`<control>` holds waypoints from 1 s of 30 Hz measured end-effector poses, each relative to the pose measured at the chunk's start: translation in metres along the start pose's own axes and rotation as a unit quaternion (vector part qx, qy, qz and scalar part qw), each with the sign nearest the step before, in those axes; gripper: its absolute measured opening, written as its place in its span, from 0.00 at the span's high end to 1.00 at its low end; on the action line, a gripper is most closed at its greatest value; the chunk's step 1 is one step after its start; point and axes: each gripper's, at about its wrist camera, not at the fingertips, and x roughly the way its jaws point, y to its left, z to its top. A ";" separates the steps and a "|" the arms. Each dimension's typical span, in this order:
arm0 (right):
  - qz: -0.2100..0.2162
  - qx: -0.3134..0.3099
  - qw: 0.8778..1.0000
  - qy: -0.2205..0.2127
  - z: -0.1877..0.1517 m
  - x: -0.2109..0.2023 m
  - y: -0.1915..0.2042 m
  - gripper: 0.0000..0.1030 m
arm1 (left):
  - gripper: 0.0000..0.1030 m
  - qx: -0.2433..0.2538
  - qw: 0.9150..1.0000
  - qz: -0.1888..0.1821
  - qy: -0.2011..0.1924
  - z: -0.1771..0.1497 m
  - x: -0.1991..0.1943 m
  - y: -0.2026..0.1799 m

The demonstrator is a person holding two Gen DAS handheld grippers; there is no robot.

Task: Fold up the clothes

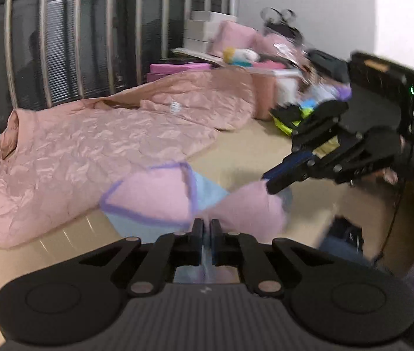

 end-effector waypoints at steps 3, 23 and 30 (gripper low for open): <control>-0.021 0.036 0.999 0.017 0.012 0.028 -0.040 0.97 | 0.71 -0.069 0.996 0.047 0.010 0.011 0.033 0.031; -0.049 0.305 0.951 -0.031 -0.047 0.029 -0.056 0.68 | 0.36 -0.302 0.952 0.047 -0.006 -0.042 0.001 0.048; -0.042 0.331 0.942 -0.045 -0.044 0.037 -0.049 0.98 | 0.94 -0.266 0.963 0.039 -0.008 -0.026 0.035 0.032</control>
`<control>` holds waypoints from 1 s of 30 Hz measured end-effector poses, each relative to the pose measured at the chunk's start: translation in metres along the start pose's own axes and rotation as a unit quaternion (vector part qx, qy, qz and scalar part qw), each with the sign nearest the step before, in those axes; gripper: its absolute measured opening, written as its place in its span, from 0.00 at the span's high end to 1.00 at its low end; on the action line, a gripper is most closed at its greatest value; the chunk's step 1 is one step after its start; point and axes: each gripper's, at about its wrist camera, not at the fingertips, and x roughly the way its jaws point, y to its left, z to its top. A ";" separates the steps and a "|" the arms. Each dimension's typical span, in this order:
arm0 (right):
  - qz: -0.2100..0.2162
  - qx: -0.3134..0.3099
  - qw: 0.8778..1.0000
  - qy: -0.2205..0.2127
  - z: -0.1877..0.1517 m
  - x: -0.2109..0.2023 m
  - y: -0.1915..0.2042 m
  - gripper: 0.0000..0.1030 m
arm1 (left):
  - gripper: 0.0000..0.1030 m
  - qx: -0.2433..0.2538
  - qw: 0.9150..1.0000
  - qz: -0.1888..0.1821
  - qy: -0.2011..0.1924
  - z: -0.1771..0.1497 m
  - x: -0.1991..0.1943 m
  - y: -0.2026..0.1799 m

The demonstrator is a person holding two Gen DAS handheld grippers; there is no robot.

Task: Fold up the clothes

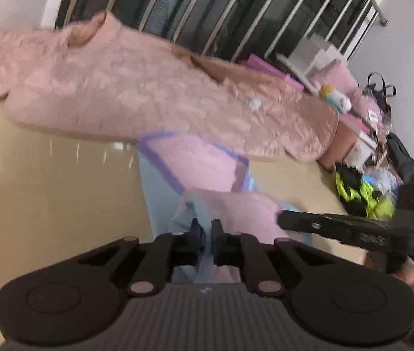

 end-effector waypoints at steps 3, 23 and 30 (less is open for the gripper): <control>-0.018 -0.024 0.999 -0.039 0.006 -0.014 0.014 0.98 | 0.94 -0.002 1.000 0.003 -0.002 0.003 0.013 0.002; -0.105 -0.094 0.989 -0.033 0.012 0.021 0.034 0.92 | 0.67 0.042 0.999 0.026 -0.006 -0.006 0.022 -0.027; -0.121 -0.077 0.990 -0.002 -0.016 0.026 0.026 0.92 | 0.66 0.055 0.998 0.020 -0.025 -0.022 0.010 -0.025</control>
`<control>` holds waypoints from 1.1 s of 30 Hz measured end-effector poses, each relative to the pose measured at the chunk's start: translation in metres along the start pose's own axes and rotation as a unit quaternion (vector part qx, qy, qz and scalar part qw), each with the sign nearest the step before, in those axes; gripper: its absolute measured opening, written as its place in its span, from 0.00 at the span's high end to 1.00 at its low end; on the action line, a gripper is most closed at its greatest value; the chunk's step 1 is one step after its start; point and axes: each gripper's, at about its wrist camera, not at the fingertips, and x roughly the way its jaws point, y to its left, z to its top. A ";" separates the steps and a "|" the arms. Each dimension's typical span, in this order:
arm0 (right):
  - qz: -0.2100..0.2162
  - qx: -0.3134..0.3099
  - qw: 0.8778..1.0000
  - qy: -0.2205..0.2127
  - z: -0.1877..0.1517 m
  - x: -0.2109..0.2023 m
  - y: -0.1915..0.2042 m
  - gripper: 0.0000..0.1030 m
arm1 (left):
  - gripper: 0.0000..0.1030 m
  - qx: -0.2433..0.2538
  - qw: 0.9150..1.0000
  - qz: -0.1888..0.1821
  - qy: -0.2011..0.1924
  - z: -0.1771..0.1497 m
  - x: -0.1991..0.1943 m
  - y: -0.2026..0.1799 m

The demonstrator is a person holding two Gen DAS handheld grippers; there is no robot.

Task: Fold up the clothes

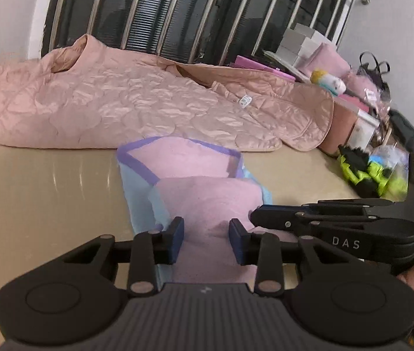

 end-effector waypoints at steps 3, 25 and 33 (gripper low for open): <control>0.002 -0.009 0.999 -0.032 0.013 -0.012 0.005 0.89 | 0.49 -0.008 0.999 -0.009 -0.041 0.018 -0.010 0.000; -0.063 0.010 0.996 0.063 0.084 0.066 -0.074 0.81 | 0.99 -0.048 0.993 0.105 0.037 0.076 0.069 0.058; 0.039 -0.039 0.998 -0.027 0.053 -0.011 -0.064 0.99 | 0.99 -0.012 0.998 0.040 -0.047 0.040 -0.020 0.025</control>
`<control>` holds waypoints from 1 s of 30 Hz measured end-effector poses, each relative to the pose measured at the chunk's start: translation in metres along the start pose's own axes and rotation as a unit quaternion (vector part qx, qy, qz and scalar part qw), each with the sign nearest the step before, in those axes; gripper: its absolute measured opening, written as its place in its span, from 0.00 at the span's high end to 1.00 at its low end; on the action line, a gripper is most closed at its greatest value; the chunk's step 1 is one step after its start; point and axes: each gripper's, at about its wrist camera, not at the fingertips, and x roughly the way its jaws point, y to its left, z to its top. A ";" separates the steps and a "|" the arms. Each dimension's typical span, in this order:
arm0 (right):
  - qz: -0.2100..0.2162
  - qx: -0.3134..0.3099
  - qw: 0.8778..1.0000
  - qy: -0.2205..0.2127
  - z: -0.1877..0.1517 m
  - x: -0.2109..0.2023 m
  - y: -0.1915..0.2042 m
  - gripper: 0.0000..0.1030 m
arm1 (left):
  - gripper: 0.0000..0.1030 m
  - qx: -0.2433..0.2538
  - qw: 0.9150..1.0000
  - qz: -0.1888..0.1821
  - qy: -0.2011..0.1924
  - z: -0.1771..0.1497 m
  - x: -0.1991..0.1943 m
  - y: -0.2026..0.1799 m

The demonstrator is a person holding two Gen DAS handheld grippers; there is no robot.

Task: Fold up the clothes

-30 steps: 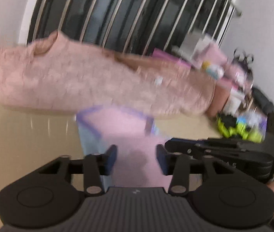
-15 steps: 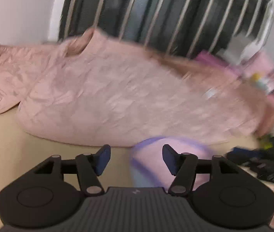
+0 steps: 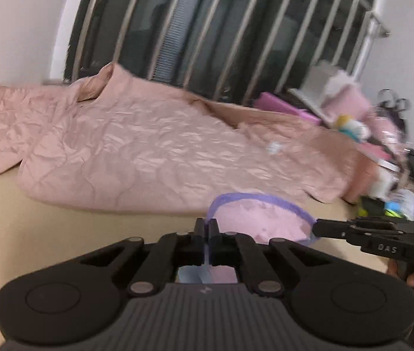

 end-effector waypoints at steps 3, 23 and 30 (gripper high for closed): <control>0.052 -0.057 0.997 -0.027 -0.023 -0.041 0.021 0.99 | 0.99 0.015 1.000 0.025 -0.004 -0.028 -0.024 -0.014; 0.048 -0.035 0.998 -0.023 -0.019 -0.027 0.056 0.86 | 0.72 0.013 0.999 0.048 0.019 -0.034 0.009 -0.043; -0.014 -0.042 0.998 0.038 -0.049 0.003 0.076 0.89 | 0.71 -0.019 0.998 0.041 0.042 -0.062 0.005 -0.030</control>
